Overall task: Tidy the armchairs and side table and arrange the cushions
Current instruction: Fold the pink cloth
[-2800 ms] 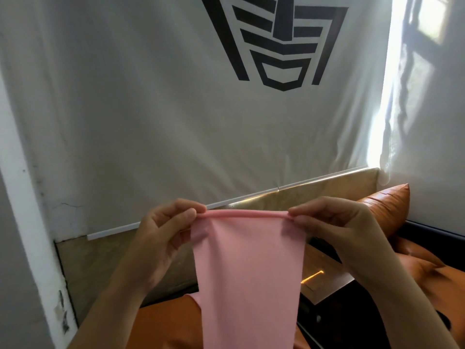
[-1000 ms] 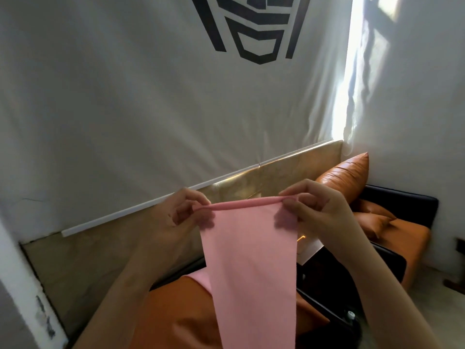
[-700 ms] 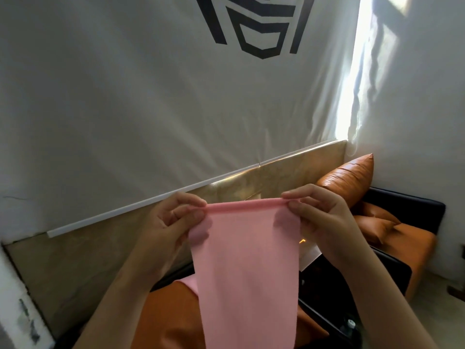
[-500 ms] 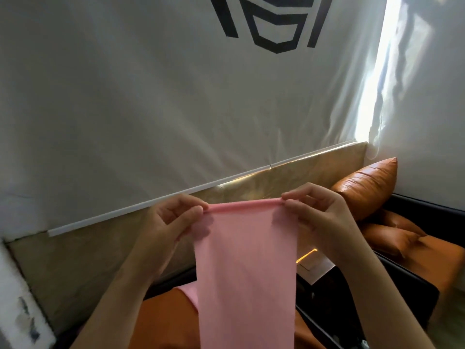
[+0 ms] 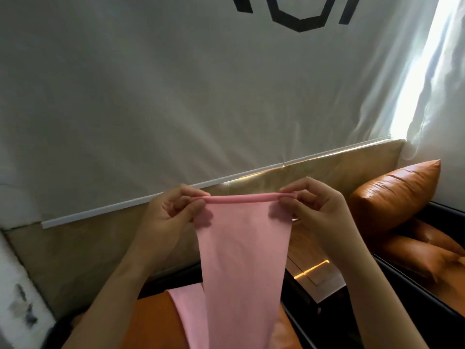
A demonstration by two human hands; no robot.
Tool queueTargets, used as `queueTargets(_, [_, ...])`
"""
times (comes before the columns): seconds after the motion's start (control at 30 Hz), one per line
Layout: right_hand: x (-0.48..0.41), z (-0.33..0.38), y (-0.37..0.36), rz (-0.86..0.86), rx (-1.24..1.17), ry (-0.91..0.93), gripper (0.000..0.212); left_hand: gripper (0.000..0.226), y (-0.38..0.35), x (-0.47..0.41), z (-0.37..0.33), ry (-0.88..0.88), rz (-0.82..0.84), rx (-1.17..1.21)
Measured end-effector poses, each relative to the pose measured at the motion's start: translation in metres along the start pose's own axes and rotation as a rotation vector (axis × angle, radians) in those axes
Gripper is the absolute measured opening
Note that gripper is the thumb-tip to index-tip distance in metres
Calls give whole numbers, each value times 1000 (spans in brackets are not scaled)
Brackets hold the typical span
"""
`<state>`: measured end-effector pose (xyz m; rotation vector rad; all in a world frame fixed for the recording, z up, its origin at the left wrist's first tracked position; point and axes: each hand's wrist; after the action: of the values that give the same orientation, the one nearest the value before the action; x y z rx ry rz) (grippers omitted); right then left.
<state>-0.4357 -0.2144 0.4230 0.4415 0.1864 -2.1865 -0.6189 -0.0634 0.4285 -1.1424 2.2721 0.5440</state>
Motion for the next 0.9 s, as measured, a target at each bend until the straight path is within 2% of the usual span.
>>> queueTargets(0.17, [-11, -5, 5, -13, -53, 19, 12, 20, -5, -9, 3, 14, 11, 60])
queueTargets(0.33, [-21, -8, 3, 68, -241, -42, 19, 16, -2, -19, 3, 26, 12, 253])
queueTargets(0.43, [-24, -10, 3, 102, -277, -46, 21, 15, 3, -26, 11, 54, 25, 365])
queueTargets(0.5, [-24, -14, 3, 98, -244, -38, 21, 11, 5, -31, 20, 71, 44, 390])
queueTargets(0.6, [-23, -23, 1, 71, -165, -37, 20, 21, 5, -36, 37, 84, 47, 366])
queueTargets(0.73, [-28, -29, -13, -23, -25, 0, 17, 4, 11, -44, 52, 29, 52, 259])
queueTargets(0.9, [-46, -40, -33, -67, 91, 25, 25, 23, 37, -56, 66, -61, 101, 138])
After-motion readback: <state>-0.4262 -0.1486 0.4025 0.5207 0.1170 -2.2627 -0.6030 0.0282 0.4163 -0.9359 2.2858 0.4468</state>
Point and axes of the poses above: each hand's wrist, its own x-axis away from the middle knuckle, its own y-axis out of the back of the hand, z = x × y, and after that the axes turned 12 degrees about -y, right-handed
